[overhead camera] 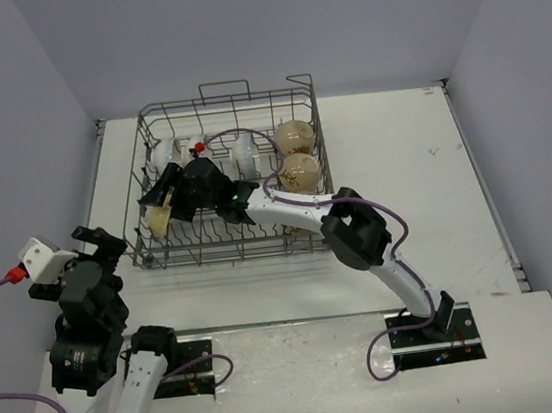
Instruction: Unload the bowls from the dish rack
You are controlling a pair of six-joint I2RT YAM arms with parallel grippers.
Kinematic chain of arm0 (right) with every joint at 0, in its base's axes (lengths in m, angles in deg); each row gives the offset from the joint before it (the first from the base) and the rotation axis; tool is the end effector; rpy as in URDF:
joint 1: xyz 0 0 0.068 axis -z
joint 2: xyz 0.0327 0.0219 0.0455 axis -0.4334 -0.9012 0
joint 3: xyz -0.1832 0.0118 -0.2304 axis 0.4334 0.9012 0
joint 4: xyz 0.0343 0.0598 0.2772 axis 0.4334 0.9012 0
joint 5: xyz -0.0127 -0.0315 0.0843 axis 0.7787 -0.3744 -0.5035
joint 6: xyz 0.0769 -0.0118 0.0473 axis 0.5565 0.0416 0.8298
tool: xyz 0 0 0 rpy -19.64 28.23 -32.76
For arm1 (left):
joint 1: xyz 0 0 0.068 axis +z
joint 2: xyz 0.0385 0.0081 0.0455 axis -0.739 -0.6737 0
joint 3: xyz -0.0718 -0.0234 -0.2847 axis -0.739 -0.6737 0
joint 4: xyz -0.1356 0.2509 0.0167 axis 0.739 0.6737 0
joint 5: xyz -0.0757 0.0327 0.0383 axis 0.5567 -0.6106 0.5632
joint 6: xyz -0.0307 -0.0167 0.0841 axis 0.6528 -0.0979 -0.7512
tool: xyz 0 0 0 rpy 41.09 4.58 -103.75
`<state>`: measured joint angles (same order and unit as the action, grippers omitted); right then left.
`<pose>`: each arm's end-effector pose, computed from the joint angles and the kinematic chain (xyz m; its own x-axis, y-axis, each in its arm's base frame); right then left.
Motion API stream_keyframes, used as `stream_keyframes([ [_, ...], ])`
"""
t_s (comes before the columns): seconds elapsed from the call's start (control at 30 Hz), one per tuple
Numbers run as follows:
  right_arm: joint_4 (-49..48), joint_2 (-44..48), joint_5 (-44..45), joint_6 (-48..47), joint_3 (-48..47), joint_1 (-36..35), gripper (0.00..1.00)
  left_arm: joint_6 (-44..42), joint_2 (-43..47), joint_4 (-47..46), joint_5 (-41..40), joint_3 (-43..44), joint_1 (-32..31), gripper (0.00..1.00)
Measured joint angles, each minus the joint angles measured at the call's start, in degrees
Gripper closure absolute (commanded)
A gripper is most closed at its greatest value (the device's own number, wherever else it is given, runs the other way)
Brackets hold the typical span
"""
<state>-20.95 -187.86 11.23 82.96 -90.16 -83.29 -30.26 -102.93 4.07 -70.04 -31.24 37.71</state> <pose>0.3383 0.5463 0.2311 -0.8975 0.3935 -0.1992 -0.0550 0.3483 0.9358 0.0904 0.0432 0.3628 0.1292 -0.4339 -0.8916 -0.5944 0.6859 -0.4199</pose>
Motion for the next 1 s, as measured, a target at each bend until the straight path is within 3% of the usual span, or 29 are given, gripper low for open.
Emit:
stream_keyframes([
  [0.17, -0.7, -1.5, -1.8, 1.0, 0.0, 0.3, 0.30, 0.0, 0.1, 0.0, 0.0, 0.0, -0.3, 0.00],
  [0.27, -1.5, -1.9, -2.6, 1.6, 0.1, 0.8, 0.46, 0.0, 0.2, 0.0, 0.0, 0.0, -0.3, 0.00],
  [0.47, -6.6, -2.1, -4.9, 3.1, 3.7, 1.7, 0.53, 0.0, 0.3, 0.0, 0.0, 0.0, -0.3, 0.00],
  [0.63, -11.6, -2.1, -6.1, 4.1, 5.7, 1.7, 0.68, 0.0, 0.3, 0.0, 0.0, 0.0, -0.4, 0.00],
  [0.67, -12.8, -2.1, -6.6, 4.3, 6.1, 1.7, 0.75, 0.0, 0.3, 0.0, 0.0, 0.0, -0.4, 0.00],
  [0.73, -14.9, -2.1, -7.0, 4.8, 7.2, 1.8, 0.76, 0.0, 0.3, 0.0, 0.0, 0.0, -0.4, 0.00],
  [0.93, -20.3, -2.1, -7.9, 5.8, 9.7, 2.3, 0.98, 0.0, 0.3, 0.0, 0.0, 0.0, -0.4, 0.00],
  [1.0, -21.7, -2.1, -8.4, 6.2, 10.1, 2.6, 1.00, 0.0, 0.3, 0.0, 0.0, 0.0, -0.4, 0.00],
])
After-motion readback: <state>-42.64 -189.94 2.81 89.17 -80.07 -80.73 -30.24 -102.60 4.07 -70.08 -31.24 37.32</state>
